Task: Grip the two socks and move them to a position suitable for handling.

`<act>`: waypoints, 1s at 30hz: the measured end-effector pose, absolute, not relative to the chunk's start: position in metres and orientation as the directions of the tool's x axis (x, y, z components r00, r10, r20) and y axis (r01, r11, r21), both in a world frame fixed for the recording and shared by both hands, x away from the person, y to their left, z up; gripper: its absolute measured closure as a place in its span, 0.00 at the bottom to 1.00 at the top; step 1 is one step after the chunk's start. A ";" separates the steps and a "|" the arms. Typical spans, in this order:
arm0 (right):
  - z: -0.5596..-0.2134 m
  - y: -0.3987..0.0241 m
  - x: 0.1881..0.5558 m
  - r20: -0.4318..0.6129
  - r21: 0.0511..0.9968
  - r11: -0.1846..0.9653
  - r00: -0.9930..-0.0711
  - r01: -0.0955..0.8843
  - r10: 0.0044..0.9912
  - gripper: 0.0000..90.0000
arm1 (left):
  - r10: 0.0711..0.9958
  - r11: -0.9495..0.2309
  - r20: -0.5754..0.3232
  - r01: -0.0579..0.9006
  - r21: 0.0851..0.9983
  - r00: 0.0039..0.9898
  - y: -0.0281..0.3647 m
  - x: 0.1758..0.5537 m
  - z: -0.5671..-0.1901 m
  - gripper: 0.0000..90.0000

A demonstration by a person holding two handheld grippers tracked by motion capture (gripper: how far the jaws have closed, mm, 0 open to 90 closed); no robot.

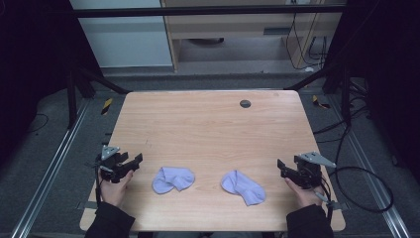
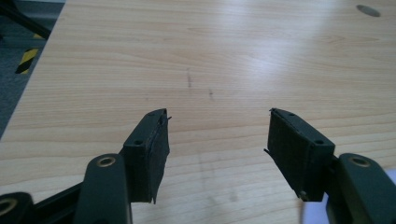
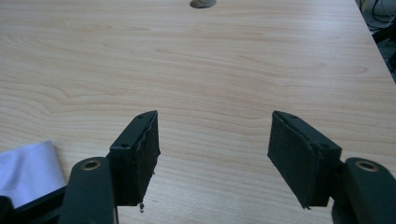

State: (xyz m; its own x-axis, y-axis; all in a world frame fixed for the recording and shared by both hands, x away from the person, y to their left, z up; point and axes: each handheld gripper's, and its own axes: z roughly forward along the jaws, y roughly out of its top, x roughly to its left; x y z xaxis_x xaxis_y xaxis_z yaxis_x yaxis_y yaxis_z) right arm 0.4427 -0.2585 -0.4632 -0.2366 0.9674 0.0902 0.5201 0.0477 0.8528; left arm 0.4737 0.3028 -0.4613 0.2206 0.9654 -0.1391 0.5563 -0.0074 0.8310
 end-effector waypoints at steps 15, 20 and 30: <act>-0.453 -0.237 0.436 0.028 0.853 0.151 -0.333 0.500 0.943 0.40 | 0.936 -0.063 -0.138 0.540 0.839 0.324 0.266 0.461 -0.450 0.44; -0.451 -0.234 0.435 0.029 0.851 0.155 -0.341 0.501 0.940 0.40 | 0.920 -0.082 -0.140 0.530 0.844 0.366 0.246 0.456 -0.447 0.45; -0.451 -0.219 0.431 0.025 0.836 0.216 -0.429 0.504 0.903 0.46 | 0.889 -0.128 -0.134 0.517 0.846 0.439 0.210 0.448 -0.441 0.48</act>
State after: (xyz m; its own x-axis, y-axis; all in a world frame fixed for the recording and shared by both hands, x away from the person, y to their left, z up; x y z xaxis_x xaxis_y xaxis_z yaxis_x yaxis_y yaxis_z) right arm 0.4313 -0.2194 -0.4515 -0.4285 0.9032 0.0248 0.5037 0.2160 0.8365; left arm 0.4483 0.2100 -0.4411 0.4388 0.8886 -0.1337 0.5170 -0.1279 0.8464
